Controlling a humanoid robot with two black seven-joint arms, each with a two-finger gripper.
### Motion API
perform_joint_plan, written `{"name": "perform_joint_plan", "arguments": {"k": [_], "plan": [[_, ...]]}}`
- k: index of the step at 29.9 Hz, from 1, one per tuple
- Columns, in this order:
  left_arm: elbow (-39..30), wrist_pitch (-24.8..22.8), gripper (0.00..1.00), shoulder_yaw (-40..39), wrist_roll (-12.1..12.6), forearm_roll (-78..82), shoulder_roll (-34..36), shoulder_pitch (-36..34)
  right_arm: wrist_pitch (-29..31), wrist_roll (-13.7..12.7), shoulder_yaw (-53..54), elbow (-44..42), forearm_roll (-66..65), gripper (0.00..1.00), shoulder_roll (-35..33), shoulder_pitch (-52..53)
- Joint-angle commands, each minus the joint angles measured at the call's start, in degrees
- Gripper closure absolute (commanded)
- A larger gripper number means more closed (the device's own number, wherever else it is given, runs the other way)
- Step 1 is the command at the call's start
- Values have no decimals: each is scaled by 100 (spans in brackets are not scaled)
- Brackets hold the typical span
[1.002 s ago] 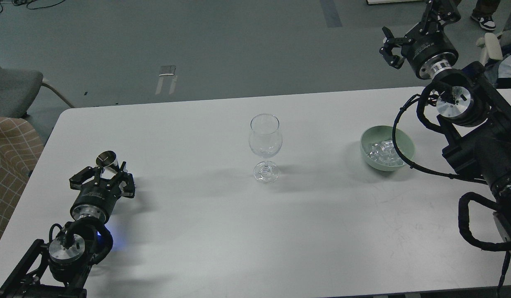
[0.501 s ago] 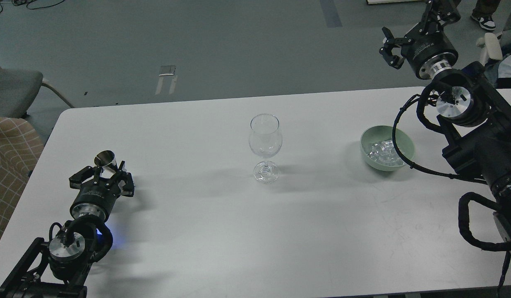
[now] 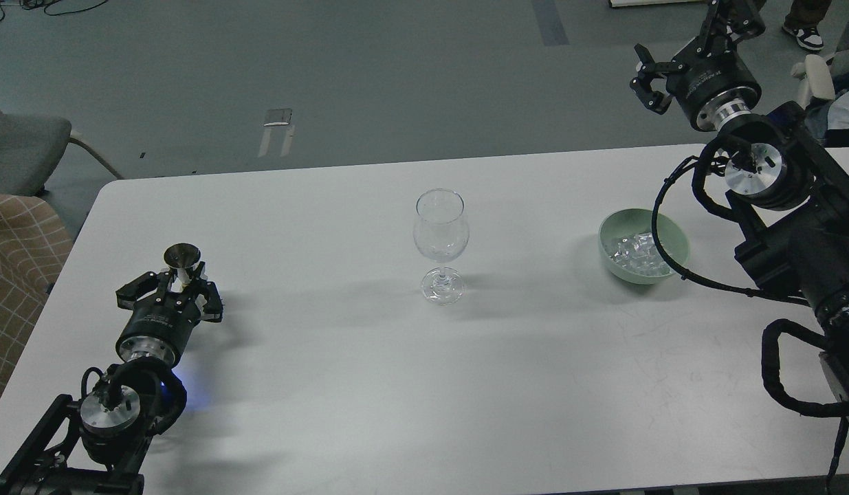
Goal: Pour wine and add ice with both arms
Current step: 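Close the left gripper around the metal jigger, then lift the jigger with the left gripper and carry it toward the wine glass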
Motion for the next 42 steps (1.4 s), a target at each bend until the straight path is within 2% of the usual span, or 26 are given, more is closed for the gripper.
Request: {"name": "perform_joint_plan", "arguments": {"k": [1,9,24,29,35,39,42], "plan": [[0,-5,69,-9,-6,-8,0,3,-1,0,4,0,0,0,-7,0],[-35,-295,72,-62,-6,-17,-9,3,-1,0,-14,8,0,0,-7,8],[-448,-313,79,-79,12,-166,0,47,-1,0,-14,17,0,0,-60,0],[-571,-322,84,-88,29,-166,62,47,-1,0,-14,17,0,0,-60,0],[-659,-383,92,-264,266,-166,71,-23,-1,0,-14,17,0,0,-69,0],[-765,-383,99,-264,276,-157,71,-32,-1,0,-14,8,0,0,-69,0],[-870,-392,100,-255,267,-140,71,-32,-1,0,-14,8,0,0,-69,0]]}}
